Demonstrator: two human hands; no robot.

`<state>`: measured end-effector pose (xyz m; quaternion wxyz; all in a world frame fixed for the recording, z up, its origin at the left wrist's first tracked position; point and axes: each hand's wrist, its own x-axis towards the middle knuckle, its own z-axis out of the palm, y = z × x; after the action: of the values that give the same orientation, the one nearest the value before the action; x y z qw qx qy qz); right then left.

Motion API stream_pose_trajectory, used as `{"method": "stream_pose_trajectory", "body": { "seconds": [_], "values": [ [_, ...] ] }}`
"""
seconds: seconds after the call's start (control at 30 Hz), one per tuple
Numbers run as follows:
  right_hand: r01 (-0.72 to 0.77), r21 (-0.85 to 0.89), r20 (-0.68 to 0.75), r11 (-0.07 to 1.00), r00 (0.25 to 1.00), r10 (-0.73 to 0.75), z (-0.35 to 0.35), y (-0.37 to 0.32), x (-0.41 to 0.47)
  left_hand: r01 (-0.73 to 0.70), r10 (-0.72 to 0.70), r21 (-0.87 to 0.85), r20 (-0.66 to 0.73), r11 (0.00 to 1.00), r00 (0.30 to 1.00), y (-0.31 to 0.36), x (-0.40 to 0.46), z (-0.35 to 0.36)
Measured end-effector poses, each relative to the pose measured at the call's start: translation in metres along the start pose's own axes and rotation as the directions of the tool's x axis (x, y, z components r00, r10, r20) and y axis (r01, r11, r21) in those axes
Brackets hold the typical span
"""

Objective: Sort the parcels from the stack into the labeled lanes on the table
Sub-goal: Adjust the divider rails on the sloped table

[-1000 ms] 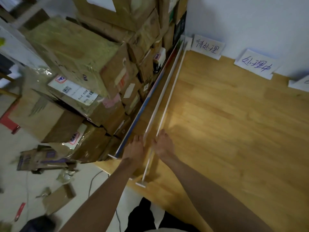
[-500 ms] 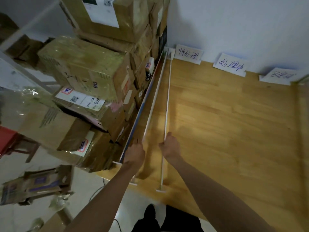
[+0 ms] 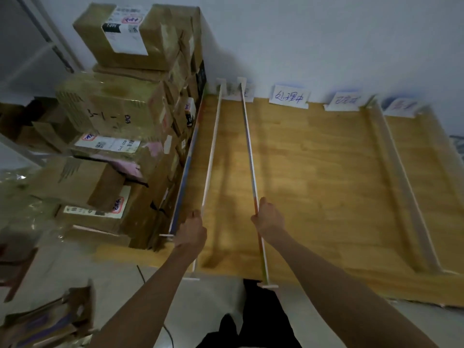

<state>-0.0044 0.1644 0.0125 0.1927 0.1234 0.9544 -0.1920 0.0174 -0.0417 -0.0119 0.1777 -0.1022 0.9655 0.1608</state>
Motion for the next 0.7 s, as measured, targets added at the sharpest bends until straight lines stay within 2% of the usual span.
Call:
{"method": "stream_pose_trajectory", "body": {
  "seconds": [0.17,0.33,0.7],
  "values": [
    [-0.058,0.001,-0.056,0.998,0.997,0.058,-0.012,0.053,-0.032,-0.119,0.119,0.045,0.011,0.992,0.993,0.018,-0.024,0.013],
    [-0.142,0.016,-0.089,0.99,0.986,0.143,-0.027,0.106,-0.052,-0.171,0.17,0.022,0.037,0.985,0.985,0.046,-0.039,0.028],
    [-0.233,0.066,-0.083,0.97,0.968,0.238,-0.063,0.191,-0.023,-0.128,0.126,0.027,0.062,0.991,0.99,0.107,-0.02,0.046]
  ]
}}
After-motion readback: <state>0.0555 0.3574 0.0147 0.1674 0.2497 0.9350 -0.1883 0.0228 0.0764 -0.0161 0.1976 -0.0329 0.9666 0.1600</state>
